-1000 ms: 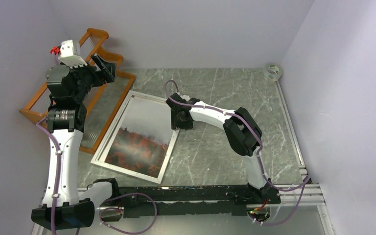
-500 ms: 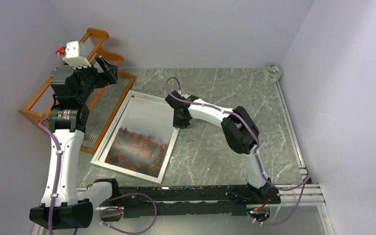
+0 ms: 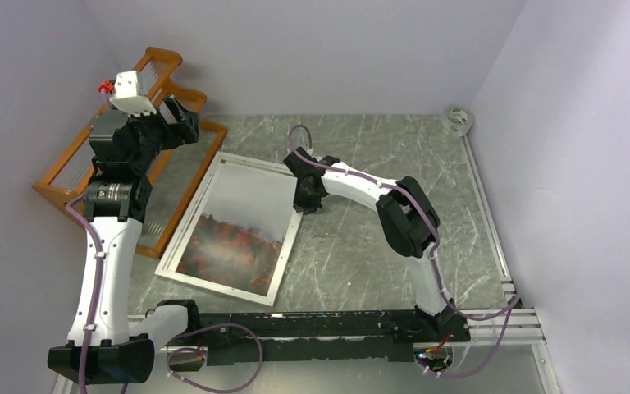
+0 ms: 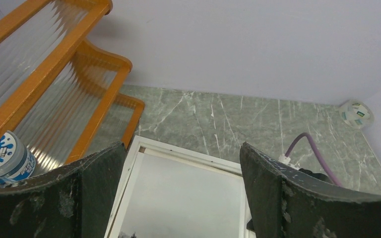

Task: Put the photo into the frame
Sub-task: Move the photo frame to the center of the board.

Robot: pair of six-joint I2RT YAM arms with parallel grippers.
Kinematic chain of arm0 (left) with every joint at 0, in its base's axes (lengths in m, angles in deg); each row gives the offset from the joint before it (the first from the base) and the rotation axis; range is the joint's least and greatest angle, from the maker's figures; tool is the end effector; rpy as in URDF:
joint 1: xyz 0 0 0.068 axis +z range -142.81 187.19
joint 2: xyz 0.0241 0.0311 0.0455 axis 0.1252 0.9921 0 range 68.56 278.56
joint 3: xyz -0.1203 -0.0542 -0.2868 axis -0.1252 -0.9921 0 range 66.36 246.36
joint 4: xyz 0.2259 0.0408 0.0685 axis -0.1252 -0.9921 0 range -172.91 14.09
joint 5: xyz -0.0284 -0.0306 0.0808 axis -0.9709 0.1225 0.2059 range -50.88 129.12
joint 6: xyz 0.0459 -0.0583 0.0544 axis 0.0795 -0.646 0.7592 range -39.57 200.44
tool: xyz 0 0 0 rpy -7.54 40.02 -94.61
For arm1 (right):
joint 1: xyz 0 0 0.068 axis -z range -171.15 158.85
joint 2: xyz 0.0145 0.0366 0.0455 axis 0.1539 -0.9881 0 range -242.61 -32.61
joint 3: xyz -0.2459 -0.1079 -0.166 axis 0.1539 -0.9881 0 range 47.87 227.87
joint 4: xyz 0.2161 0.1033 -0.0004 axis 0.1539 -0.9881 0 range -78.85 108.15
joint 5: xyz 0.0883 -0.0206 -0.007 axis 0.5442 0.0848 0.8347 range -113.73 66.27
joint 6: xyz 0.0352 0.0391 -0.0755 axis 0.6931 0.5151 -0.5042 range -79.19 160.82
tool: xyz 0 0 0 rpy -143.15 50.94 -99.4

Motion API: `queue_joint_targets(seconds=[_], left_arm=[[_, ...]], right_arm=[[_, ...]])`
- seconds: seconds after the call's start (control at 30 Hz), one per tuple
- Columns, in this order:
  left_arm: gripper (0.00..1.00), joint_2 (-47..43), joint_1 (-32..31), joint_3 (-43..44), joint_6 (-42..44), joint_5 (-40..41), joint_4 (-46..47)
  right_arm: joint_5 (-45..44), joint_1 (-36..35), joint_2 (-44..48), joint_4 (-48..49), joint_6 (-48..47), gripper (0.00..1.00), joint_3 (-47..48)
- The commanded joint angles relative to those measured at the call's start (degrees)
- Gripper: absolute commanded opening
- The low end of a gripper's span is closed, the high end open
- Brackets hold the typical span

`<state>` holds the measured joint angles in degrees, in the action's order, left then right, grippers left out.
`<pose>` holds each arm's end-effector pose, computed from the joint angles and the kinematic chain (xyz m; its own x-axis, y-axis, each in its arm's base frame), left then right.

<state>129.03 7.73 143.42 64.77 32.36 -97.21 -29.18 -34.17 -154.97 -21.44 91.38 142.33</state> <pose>0.2189 -0.0078 0.4895 -0.1081 -0.2692 -0.9570 0.0818 0.9570 -0.2784 0.3478 0.3139 0.1787 -0.9331 0.1808 -0.3109 0.1071 0.9649 0.2397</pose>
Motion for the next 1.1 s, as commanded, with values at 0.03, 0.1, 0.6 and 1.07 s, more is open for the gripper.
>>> queue_joint_targets(seconds=[0.03, 0.1, 0.6, 1.07], left_arm=[[0.91, -1.3, -0.2, -0.6, 1.5, 0.6, 1.2], [0.91, -1.1, -0.2, -0.5, 1.2, 0.3, 1.3], [0.89, 1.2, -0.2, 0.2, -0.2, -1.0, 1.6], [0.94, 1.3, -0.2, -6.0, -1.4, -0.9, 1.2]], right_arm=[[0.4, 1.2, 8.5, 2.1, -2.8, 0.03, 0.7], [0.3, 1.3, 10.4, 2.7, -3.9, 0.02, 0.5], [0.5, 10.8, 18.9, 9.5, -12.0, 0.03, -11.1], [1.2, 4.7, 4.9, 4.0, -6.9, 0.59, -1.9]])
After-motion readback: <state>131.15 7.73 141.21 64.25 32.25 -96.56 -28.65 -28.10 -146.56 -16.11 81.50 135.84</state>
